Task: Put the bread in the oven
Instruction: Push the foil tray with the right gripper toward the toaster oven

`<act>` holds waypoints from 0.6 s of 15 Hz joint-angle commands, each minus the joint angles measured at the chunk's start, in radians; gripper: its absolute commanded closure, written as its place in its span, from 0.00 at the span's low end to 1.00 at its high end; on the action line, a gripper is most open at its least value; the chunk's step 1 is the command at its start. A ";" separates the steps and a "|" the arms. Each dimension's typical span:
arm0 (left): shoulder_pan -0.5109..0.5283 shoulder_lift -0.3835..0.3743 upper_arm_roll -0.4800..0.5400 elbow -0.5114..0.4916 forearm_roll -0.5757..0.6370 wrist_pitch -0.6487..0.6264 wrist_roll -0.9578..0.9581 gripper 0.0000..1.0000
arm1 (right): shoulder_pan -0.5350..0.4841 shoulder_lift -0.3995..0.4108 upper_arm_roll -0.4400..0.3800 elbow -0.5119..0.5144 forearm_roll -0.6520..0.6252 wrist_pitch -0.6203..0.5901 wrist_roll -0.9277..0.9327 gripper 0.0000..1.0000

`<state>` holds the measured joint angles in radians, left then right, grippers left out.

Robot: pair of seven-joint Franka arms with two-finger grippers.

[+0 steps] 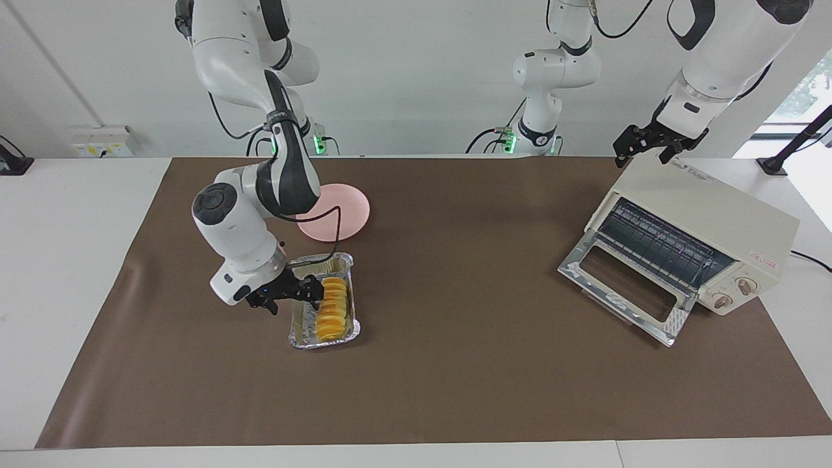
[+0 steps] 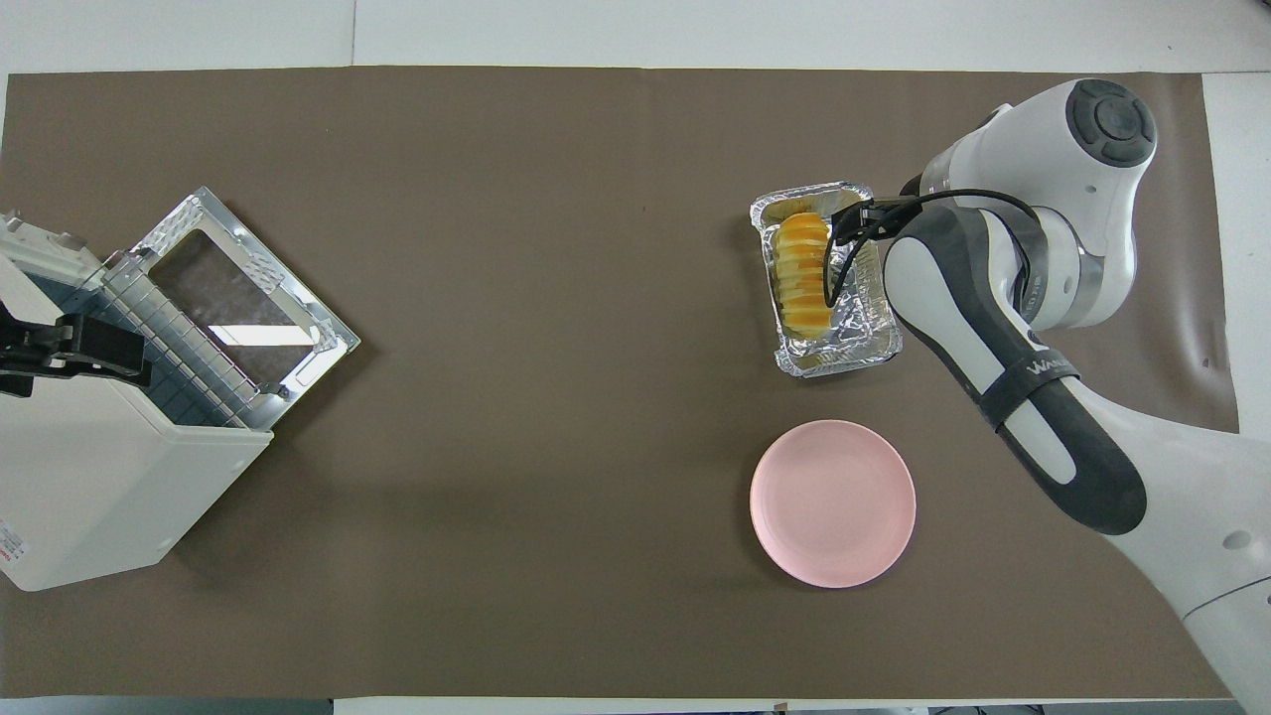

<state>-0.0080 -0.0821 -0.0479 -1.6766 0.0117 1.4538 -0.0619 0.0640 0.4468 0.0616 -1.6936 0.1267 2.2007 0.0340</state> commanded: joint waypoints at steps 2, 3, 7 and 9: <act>0.008 -0.013 -0.001 -0.006 -0.016 -0.007 0.001 0.00 | -0.021 -0.060 0.010 -0.179 -0.012 0.103 -0.017 0.06; 0.008 -0.013 -0.001 -0.006 -0.016 -0.007 0.001 0.00 | -0.021 -0.069 0.010 -0.208 -0.010 0.123 -0.017 0.16; 0.008 -0.013 -0.001 -0.006 -0.016 -0.009 0.001 0.00 | -0.023 -0.077 0.012 -0.232 -0.004 0.136 -0.017 1.00; 0.008 -0.013 -0.001 -0.006 -0.016 -0.007 0.001 0.00 | -0.020 -0.076 0.014 -0.221 0.004 0.131 -0.014 1.00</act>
<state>-0.0080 -0.0821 -0.0479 -1.6766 0.0117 1.4538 -0.0619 0.0578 0.4010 0.0618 -1.8879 0.1276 2.3223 0.0318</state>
